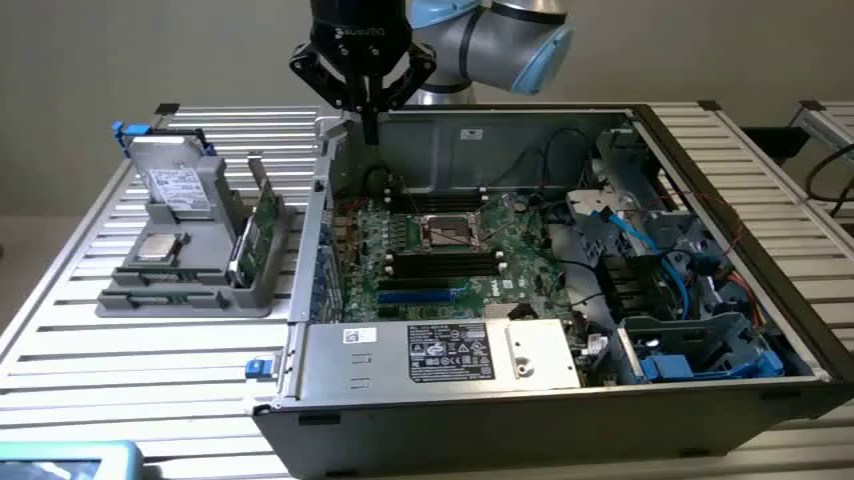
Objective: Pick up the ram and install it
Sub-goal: 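Reach for the ram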
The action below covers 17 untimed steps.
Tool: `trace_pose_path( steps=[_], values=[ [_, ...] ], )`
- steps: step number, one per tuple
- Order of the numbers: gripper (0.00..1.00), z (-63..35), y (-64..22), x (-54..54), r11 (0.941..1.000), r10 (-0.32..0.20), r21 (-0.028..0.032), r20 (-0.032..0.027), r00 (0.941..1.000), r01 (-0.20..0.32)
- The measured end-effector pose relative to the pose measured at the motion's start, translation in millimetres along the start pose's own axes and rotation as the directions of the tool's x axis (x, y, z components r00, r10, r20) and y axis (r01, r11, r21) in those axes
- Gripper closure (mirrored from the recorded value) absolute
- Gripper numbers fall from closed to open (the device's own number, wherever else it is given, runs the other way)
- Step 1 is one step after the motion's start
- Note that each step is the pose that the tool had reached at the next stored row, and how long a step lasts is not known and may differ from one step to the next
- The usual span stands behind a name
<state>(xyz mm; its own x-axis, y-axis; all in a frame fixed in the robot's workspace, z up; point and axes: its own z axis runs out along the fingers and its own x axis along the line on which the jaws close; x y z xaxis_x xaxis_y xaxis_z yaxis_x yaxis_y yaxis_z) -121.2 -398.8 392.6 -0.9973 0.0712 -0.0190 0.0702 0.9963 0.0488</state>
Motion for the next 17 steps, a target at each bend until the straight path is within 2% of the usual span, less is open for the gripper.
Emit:
trace_pose_path(
  steps=[13, 17],
  values=[
    [0.89, -0.1, -0.5, 0.0, 1.0, 0.0, 0.0002, -0.0002, 1.0, 0.0],
    [0.89, -0.2, -8.9, 2.1, 1.0, 0.0, 0.0, 0.0, 1.0, 0.0]
  ],
)
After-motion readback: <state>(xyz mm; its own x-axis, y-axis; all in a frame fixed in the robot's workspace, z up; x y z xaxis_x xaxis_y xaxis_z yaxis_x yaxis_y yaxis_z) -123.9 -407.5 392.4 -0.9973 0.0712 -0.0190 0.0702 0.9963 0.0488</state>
